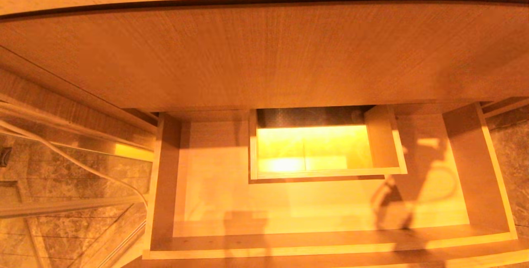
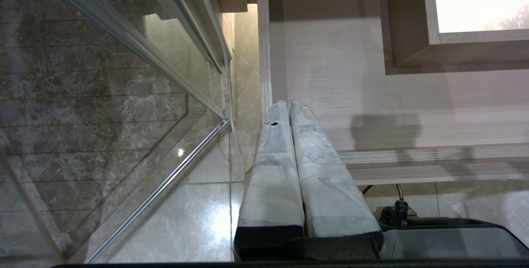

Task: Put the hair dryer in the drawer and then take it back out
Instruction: Pick up the hairdryer

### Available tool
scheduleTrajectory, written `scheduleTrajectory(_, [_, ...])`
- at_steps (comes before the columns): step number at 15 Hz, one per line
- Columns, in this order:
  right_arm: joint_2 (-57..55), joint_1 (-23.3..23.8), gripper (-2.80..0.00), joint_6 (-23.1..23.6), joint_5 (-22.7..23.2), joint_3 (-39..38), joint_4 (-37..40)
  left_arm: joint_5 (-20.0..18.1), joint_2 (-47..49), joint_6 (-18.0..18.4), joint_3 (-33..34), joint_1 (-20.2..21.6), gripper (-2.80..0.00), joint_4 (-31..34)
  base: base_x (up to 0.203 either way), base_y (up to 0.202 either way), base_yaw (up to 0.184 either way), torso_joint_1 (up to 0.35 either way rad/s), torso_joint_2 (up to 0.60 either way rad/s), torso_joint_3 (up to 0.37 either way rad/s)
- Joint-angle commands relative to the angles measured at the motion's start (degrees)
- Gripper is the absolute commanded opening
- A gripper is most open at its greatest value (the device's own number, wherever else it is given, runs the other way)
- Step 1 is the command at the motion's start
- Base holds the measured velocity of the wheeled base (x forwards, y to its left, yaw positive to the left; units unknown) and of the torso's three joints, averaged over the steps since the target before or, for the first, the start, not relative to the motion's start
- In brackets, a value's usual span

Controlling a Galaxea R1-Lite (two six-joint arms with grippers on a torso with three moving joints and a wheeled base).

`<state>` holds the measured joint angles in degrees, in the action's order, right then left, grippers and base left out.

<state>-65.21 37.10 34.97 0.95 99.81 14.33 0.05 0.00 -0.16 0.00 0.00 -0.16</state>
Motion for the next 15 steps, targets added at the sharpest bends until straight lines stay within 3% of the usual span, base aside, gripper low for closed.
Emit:
scheduleTrajectory(1, [-1.8,0.0,0.00,0.4,-0.2,0.7,-1.3,0.0,0.0,0.0,0.0,0.0,-2.80,0.0,0.000,0.000,0.000,0.000,0.00,0.000])
scheduleTrajectory(15, [-8.6,0.0,0.00,0.8,-1.5,2.9,-7.8,0.0,0.0,0.0,0.0,0.0,-2.80,0.0,0.000,0.000,0.000,0.000,0.00,0.000])
